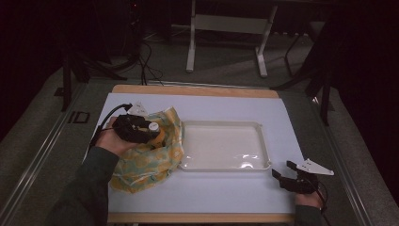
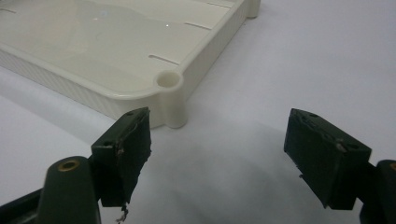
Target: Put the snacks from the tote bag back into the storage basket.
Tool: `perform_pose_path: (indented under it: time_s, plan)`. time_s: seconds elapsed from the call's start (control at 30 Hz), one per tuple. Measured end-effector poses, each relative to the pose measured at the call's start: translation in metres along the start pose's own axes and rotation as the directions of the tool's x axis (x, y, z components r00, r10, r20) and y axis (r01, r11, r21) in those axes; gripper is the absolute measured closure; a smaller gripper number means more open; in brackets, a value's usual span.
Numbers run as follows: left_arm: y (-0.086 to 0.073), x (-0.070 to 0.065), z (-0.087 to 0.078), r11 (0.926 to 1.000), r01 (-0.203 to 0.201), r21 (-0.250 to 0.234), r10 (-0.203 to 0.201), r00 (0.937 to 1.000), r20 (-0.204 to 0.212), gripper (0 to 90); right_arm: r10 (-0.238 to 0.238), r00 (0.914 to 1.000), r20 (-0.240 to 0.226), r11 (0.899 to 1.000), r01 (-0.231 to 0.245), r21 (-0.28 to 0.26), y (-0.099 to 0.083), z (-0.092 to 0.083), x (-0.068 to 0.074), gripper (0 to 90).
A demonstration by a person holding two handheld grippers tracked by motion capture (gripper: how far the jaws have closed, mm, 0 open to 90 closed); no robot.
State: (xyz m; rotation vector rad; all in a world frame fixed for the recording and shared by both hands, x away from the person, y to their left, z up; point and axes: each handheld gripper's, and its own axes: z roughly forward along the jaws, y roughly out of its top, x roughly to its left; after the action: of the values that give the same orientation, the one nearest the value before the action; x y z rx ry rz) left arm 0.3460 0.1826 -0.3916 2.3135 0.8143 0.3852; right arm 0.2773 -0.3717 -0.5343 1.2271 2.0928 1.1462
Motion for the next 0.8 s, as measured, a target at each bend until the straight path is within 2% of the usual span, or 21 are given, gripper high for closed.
perform_pose_path:
  time_s: [0.07, 0.13, 0.23, 0.5, 0.8]
  plan:
    - [0.000, 0.001, 0.001, 1.0000, 0.001, 0.005, -0.001, 1.0000, -0.002, 55.2, 0.000, 1.0000, -0.001, 1.000, 0.000, 0.000, 0.000, 0.000, 0.000, 22.4]
    - [0.000, 0.001, 0.000, 0.9998, 0.021, -0.004, -0.021, 0.9998, -0.002, 57.0, 0.001, 1.0000, -0.002, 1.000, -0.001, 0.000, 0.000, 0.000, 0.000, 22.4]
    - [0.001, -0.001, 0.000, 0.9999, 0.016, 0.000, -0.016, 0.9998, -0.014, 58.0, 0.000, 1.0000, -0.001, 1.000, 0.000, 0.000, 0.000, 0.000, 0.000, 22.4]
    - [0.004, -0.009, -0.001, 0.9997, 0.015, 0.019, -0.014, 0.9970, -0.077, 58.3, 0.000, 1.0000, 0.000, 1.000, 0.000, 0.001, 0.000, 0.000, 0.000, 22.4]
    - [0.009, -0.014, 0.000, 0.9981, 0.039, 0.048, -0.034, 0.9929, -0.114, 58.6, -0.001, 1.0000, 0.000, 1.000, 0.001, 0.002, 0.000, 0.000, 0.000, 22.4]
